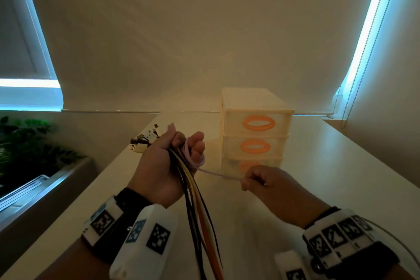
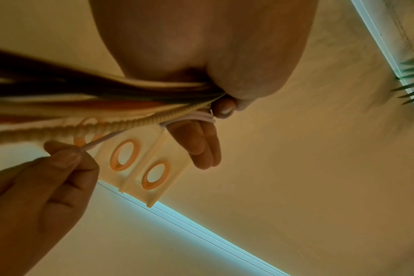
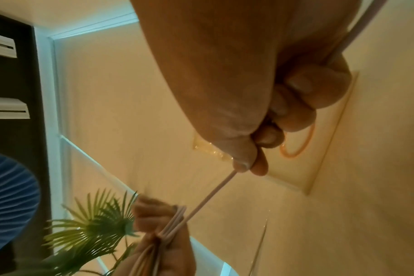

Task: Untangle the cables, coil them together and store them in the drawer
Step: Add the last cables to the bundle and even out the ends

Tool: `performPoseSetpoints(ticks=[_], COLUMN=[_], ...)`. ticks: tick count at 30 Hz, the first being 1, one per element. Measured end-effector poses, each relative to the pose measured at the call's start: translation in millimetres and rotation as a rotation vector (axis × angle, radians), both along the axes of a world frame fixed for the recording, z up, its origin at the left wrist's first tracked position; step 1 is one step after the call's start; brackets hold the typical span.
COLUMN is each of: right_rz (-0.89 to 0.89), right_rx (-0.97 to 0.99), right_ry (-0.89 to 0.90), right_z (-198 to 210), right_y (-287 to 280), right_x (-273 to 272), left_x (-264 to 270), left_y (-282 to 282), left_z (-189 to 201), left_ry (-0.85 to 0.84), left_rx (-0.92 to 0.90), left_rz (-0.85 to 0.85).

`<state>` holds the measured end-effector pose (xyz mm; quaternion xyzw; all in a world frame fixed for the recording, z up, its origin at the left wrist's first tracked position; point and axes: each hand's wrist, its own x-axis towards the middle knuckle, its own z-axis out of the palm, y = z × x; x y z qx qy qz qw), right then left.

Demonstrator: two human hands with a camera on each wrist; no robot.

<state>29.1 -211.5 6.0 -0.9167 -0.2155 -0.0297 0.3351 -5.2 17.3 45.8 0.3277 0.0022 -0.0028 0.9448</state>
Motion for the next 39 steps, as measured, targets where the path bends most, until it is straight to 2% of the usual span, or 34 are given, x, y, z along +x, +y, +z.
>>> performPoseSetpoints(ticks=[2,5,9,11,13,15,18,22,27,32,37,39], right_rz=[-0.079,-0.194,-0.280,-0.282,-0.285,-0.264,-0.122,0.130,0.250,0.221,0.126,0.109], right_rx=[0.015,0.146,0.374,0.420,0.406,0.332,0.305,0.296,0.373,0.387,0.263,0.222], right_ry=[-0.005,0.044,0.215,0.184,0.047,-0.139,-0.358,-0.425,-0.325,0.085,0.036,0.099], right_z=[-1.5,0.2,0.8,3.6,11.1,20.8,26.5,15.2,14.0,2.1,-4.2,-4.1], right_y=[-8.6,-15.7,-6.9,2.9,12.8,21.7,37.1,53.9,55.3,36.8,25.8,20.5], right_x=[6.6,12.5,16.6,17.0,15.0,7.1,-12.0,-32.3,-37.0,-20.4,-1.8,-0.4], left_x=[-2.1,-4.7,-11.1,-13.6,-15.7,-16.9,-11.0,-2.2,-7.3,-9.5,-10.1,-9.3], left_y=[-0.8,-5.0,-21.6,-30.2,-35.7,-37.7,-34.3,-23.1,-21.4,-8.8,-9.6,-4.5], left_z=[2.1,2.2,-2.9,-8.4,-11.3,-11.7,-15.0,-11.4,-0.6,6.7,4.5,5.9], left_ry=[-0.015,-0.046,-0.070,-0.091,-0.098,-0.084,-0.090,-0.127,-0.144,-0.102,-0.071,-0.090], left_rx=[0.022,0.077,0.300,0.406,0.436,0.425,0.372,0.130,-0.006,-0.196,-0.177,-0.184], left_rz=[-0.014,-0.099,-0.262,-0.346,-0.439,-0.483,-0.390,-0.226,-0.091,0.017,-0.037,-0.057])
